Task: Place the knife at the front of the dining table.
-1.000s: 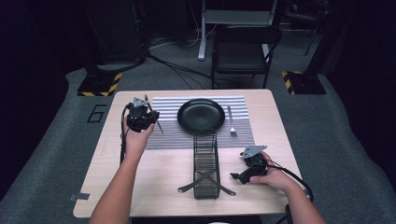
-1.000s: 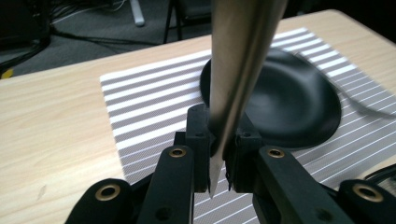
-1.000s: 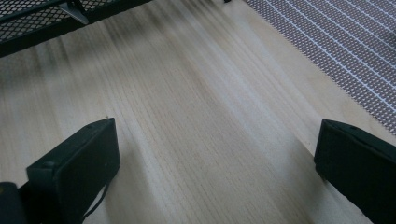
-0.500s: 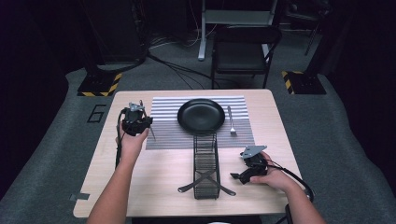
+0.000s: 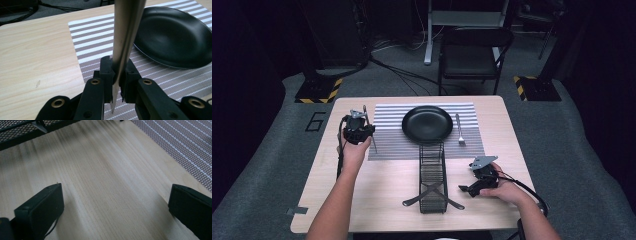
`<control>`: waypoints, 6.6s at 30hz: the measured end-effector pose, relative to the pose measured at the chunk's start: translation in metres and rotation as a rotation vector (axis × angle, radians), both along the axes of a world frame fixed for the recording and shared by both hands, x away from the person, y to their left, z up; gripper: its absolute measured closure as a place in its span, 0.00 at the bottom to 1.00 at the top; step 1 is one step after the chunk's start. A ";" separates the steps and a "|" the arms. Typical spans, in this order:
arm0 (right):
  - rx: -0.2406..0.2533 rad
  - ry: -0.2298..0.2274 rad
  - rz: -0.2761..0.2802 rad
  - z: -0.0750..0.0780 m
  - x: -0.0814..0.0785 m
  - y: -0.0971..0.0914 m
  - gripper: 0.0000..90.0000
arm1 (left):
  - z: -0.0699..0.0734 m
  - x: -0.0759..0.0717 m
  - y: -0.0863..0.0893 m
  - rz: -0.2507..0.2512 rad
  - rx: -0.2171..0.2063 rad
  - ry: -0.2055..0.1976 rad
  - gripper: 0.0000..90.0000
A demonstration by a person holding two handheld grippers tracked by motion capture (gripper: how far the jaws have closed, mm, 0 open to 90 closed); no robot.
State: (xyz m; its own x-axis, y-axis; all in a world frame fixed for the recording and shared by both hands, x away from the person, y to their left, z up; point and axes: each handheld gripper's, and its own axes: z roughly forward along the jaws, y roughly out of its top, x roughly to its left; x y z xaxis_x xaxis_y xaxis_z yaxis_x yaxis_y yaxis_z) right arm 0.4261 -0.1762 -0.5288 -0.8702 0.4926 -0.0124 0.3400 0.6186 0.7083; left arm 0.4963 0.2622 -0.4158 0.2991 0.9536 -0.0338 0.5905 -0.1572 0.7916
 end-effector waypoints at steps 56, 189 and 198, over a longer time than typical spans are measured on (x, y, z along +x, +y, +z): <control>0.000 0.000 0.000 0.000 0.000 0.000 0.00 | -0.049 0.088 -0.019 0.252 -0.123 0.021 0.91; 0.002 0.003 0.003 0.000 0.000 0.000 0.00 | -0.026 0.031 -0.020 -0.086 -0.164 0.058 0.49; 0.001 0.000 0.004 0.000 0.001 0.000 0.00 | -0.020 -0.002 -0.022 -0.156 -0.136 0.041 0.48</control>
